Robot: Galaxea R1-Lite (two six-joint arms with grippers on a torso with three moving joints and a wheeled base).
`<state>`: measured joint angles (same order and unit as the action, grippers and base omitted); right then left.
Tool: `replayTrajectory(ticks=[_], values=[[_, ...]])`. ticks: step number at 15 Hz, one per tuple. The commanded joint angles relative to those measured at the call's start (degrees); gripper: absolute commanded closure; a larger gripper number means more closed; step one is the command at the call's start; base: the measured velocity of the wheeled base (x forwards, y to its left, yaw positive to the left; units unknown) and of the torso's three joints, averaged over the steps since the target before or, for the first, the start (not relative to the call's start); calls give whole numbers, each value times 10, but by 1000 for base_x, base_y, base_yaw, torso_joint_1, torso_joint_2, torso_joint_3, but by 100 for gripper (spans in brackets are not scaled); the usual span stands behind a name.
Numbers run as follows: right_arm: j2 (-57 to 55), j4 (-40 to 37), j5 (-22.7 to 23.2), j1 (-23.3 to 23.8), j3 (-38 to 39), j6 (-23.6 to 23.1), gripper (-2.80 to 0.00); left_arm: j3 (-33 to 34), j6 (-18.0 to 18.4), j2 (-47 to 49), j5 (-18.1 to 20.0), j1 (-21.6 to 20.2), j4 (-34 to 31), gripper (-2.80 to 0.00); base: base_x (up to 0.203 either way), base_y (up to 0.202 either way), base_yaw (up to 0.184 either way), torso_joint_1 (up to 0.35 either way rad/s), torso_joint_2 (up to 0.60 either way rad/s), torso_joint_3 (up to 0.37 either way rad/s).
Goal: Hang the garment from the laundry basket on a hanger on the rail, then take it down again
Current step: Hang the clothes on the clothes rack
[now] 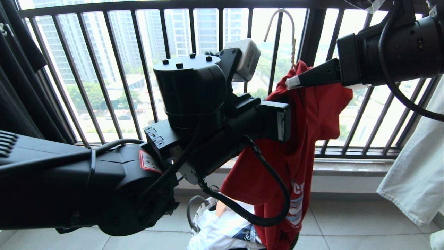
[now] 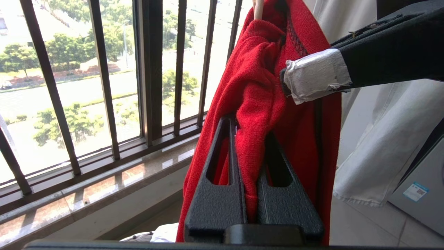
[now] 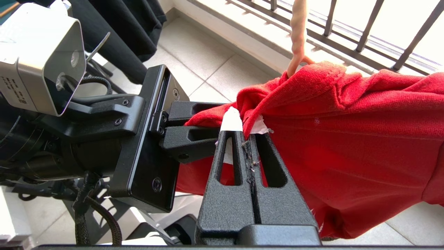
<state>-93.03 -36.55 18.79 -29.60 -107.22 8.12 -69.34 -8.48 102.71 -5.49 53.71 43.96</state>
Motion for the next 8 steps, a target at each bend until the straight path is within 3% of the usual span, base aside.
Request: replayTrajectory(ticks=[1, 4, 8], values=[[0, -2, 1, 0, 1, 1, -280, -2, -7, 0, -1, 0, 2, 0, 0, 0, 0, 0, 0, 0], [1, -2, 1, 0, 1, 1, -280, -4, -14, -1, -1, -1, 4, 0, 0, 0, 0, 0, 0, 0], [4, -3, 0, 1, 1, 1, -280, -4, -16, 13, -2, -2, 75, 0, 0, 0, 0, 0, 0, 0]])
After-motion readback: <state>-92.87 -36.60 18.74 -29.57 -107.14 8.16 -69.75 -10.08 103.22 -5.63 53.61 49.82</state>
